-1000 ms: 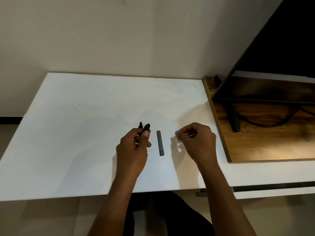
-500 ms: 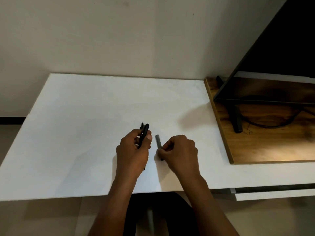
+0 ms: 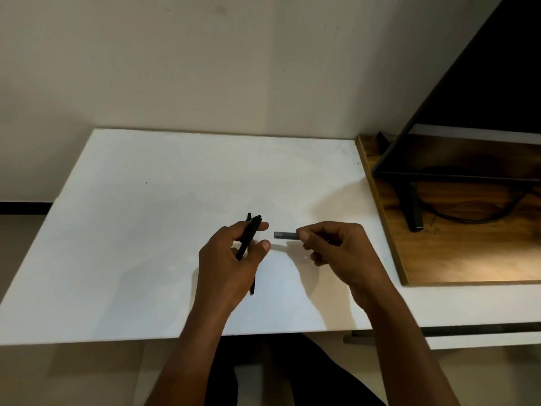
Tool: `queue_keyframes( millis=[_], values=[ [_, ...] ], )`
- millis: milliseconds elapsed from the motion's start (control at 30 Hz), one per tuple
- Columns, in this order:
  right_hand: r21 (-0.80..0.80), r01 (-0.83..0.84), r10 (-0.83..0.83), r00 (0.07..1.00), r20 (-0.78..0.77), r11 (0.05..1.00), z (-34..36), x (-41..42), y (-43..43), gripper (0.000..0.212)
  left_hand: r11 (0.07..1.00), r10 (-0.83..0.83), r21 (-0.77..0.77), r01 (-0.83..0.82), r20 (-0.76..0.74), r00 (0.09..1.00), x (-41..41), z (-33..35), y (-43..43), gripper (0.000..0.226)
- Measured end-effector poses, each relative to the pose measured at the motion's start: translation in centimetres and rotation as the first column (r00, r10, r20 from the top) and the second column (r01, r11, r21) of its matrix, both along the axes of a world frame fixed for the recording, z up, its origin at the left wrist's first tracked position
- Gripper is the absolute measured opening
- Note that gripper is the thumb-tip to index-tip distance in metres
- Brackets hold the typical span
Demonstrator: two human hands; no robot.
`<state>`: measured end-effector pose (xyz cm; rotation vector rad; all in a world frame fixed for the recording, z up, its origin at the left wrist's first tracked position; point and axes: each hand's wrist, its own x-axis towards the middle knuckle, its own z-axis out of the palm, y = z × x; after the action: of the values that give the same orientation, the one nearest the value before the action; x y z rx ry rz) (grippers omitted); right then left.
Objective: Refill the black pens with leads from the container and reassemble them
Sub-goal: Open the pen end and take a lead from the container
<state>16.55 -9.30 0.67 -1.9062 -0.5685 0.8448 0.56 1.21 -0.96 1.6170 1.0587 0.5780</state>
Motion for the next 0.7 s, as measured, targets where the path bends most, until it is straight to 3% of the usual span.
queue_keyframes(
  millis=[167, 300, 467, 700],
  values=[
    [0.049, -0.101, 0.103, 0.993, -0.054, 0.994, 0.3, -0.7, 0.6, 0.017, 0.989, -0.103, 0.095, 0.113, -0.098, 0.99, 0.0, -0.2, 0.0, 0.033],
    [0.156, -0.059, 0.077, 0.991, -0.108, 0.986, 0.5, -0.9, 0.8, 0.014, 0.987, -0.137, 0.058, 0.148, -0.16, 0.977, 0.1, -0.2, 0.0, 0.013],
    [0.265, 0.061, 0.028, 0.947, -0.319, 0.962, 0.3, -0.9, 0.8, 0.016, 0.997, -0.072, -0.043, 0.069, -0.086, 0.994, 0.2, 0.1, -0.1, 0.004],
    [0.201, -0.004, 0.042, 0.982, -0.184, 0.98, -0.2, -1.3, 1.2, 0.007, 0.992, -0.093, -0.09, 0.086, -0.067, 0.993, 0.4, 0.1, -0.3, 0.011]
  ],
)
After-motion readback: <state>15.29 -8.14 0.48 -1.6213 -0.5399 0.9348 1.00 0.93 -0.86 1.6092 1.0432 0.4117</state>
